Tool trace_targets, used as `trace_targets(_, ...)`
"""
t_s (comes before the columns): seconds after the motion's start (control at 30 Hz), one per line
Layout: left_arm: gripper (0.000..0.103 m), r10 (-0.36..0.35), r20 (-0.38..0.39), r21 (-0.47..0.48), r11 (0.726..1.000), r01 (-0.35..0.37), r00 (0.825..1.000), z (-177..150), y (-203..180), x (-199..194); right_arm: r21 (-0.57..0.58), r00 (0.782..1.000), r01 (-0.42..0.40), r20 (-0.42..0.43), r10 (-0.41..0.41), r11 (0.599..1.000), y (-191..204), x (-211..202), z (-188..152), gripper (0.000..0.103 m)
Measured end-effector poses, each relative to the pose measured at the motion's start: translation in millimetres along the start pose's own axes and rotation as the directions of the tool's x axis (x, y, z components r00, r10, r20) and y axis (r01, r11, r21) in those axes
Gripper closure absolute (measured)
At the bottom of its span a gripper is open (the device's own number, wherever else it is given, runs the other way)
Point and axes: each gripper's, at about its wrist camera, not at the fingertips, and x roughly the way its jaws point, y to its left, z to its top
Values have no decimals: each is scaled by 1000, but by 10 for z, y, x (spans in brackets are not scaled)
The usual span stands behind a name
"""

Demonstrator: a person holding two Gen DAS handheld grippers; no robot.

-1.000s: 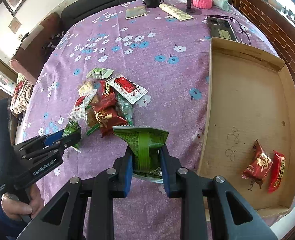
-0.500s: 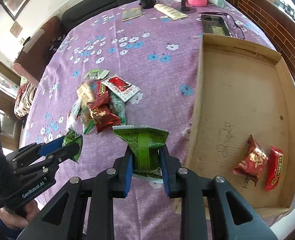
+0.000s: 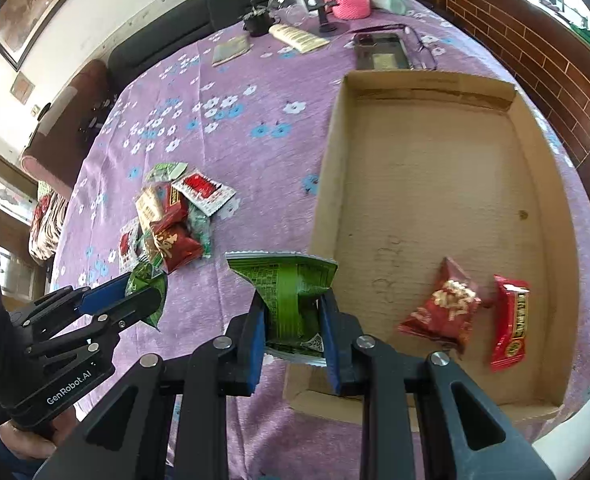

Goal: Organize snacks
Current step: 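Carry both green pea bags into the tray and open both grippers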

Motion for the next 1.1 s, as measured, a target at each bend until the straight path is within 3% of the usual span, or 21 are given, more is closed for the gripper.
trace_targets(0.57, 73, -59, 3, 180, 982, 58, 998, 388, -846, 106, 155, 996, 43, 68, -54, 987, -705, -288, 81, 79)
trace_targets(0.77, 73, -99, -25, 212, 972, 102, 995, 529, -1156, 258, 246, 992, 74, 82, -96, 966, -1056, -364, 79, 79)
trace_targets(1.1, 73, -98, -57, 237, 965, 109, 994, 641, -1488, 552, 272, 989, 90, 86, -117, 958, -1338, -396, 116, 79)
